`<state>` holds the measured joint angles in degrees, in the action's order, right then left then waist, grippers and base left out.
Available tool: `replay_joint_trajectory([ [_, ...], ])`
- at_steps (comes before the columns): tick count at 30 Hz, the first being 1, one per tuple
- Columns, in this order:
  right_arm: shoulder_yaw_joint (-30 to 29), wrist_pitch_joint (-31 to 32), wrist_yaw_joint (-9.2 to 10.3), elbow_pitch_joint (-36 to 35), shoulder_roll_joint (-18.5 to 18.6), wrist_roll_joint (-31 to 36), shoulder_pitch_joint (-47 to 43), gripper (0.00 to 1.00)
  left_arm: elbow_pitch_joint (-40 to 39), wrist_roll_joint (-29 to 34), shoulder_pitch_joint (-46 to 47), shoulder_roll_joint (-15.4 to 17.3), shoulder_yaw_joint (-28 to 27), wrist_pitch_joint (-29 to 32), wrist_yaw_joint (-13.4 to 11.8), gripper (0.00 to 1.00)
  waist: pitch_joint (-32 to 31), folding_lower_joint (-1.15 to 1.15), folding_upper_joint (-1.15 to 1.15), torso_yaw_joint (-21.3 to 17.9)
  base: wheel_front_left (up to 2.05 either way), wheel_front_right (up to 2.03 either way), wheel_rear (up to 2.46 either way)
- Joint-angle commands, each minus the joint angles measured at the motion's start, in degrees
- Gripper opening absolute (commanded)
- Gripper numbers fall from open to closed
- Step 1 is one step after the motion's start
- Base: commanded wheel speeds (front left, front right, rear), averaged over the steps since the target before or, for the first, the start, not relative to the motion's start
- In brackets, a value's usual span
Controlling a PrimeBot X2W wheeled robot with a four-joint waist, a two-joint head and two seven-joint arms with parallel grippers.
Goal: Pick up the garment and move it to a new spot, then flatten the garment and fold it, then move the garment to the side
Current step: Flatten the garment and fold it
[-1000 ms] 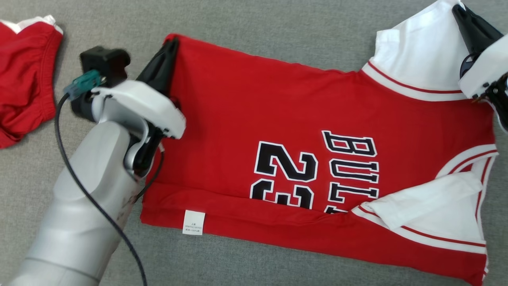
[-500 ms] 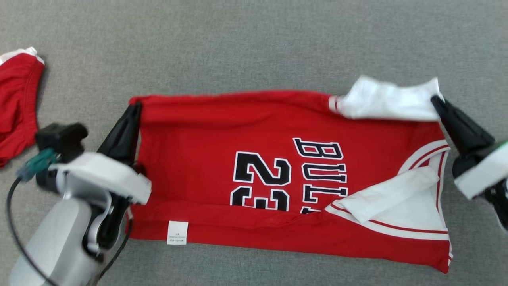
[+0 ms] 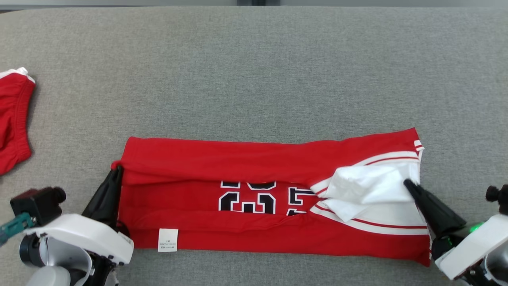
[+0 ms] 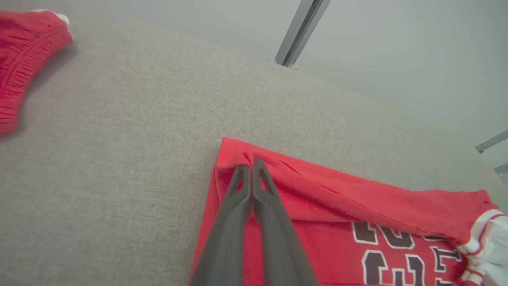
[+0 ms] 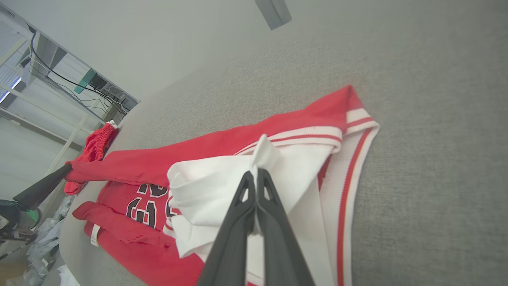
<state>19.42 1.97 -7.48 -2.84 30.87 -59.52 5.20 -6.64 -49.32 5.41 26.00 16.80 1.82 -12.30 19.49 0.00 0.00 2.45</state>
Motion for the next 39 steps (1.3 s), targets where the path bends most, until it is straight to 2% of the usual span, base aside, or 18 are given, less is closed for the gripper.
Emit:
replay_joint_trajectory([
  [1,-0.3,0.6,-0.04,0.1,-0.7,0.9,-1.3,0.00,0.3,-0.7,-1.3,0.1,-0.4,0.3,-0.7,0.00,-0.3,0.00,0.00,-0.6,0.00,0.00,0.00],
  [3,-0.1,1.5,-0.04,0.5,-1.9,1.4,-2.4,0.00,1.2,-1.8,-2.2,-0.7,-0.2,0.8,-0.6,0.00,-0.5,0.00,0.00,-0.9,0.00,0.00,0.00],
  [4,-0.5,1.3,-0.04,0.9,-2.7,1.6,-2.7,0.27,2.0,-2.0,-2.4,-0.7,-0.3,0.9,-0.8,0.12,-0.6,0.00,0.00,-1.1,0.00,0.00,0.00],
  [5,-0.8,1.1,-0.04,1.2,-3.3,1.9,-3.2,1.00,2.7,-2.5,-2.6,-1.0,-0.3,0.8,-0.9,0.55,-0.8,0.00,0.00,-1.3,0.00,0.00,0.00],
  [6,-1.2,0.8,-0.04,1.3,-3.8,2.5,-3.4,1.00,3.4,-2.9,-2.5,-1.6,-0.3,0.7,-0.9,1.00,-1.0,0.00,0.00,-1.3,0.00,0.00,0.00],
  [9,-2.7,-1.2,-0.04,0.9,-5.6,3.3,-4.7,1.00,5.2,-1.9,-2.4,-2.2,-1.2,-1.4,-1.7,1.00,-1.8,0.00,0.00,-1.7,0.00,0.00,0.00],
  [12,-6.4,-6.9,-0.05,-0.9,-7.2,6.4,-5.1,1.00,5.3,0.3,-2.4,-2.5,-2.6,-5.3,-3.8,1.00,-2.8,0.00,0.00,-2.4,0.00,0.00,0.00],
  [15,-10.7,-12.2,-0.06,-1.4,-9.3,11.6,-4.0,1.00,4.0,3.0,-1.5,-2.8,-3.1,-9.1,-5.7,1.00,-3.8,0.00,0.00,-3.2,0.00,0.00,0.00],
  [18,-13.8,-14.1,-0.06,-1.8,-11.1,15.4,-2.8,1.00,2.7,5.2,-0.3,-2.9,-2.7,-10.7,-6.6,1.00,-4.6,0.00,0.00,-3.3,0.00,0.00,0.00],
  [21,-18.3,-15.6,-0.08,-2.7,-15.1,21.6,-1.0,1.00,1.6,7.7,2.1,-4.0,-1.6,-12.3,-7.5,1.00,-5.8,0.00,0.00,-3.1,0.00,0.00,0.00],
  [25,-21.1,-16.3,-0.08,-3.7,-19.2,30.9,1.5,1.00,2.4,11.3,6.7,-4.3,0.0,-14.0,-7.5,1.00,-7.3,0.00,0.00,-2.9,0.00,0.00,0.00],
  [31,-19.7,-15.5,-0.07,-2.0,-22.3,40.8,2.3,1.00,6.6,17.0,11.2,-4.7,1.9,-16.1,-6.2,1.00,-9.7,0.00,0.00,-2.0,0.00,0.00,0.00],
  [34,-19.0,-15.3,-0.07,-0.6,-23.6,43.5,1.0,1.00,9.7,19.1,10.4,-4.5,2.0,-16.7,-6.0,1.00,-10.9,0.00,0.00,-2.0,0.00,0.00,0.00],
  [39,-19.0,-14.7,-0.07,2.7,-24.9,46.0,-0.8,1.00,12.6,20.8,7.4,-5.4,1.0,-16.9,-4.0,1.00,-12.6,0.00,0.00,-2.4,0.00,0.00,0.00],
])
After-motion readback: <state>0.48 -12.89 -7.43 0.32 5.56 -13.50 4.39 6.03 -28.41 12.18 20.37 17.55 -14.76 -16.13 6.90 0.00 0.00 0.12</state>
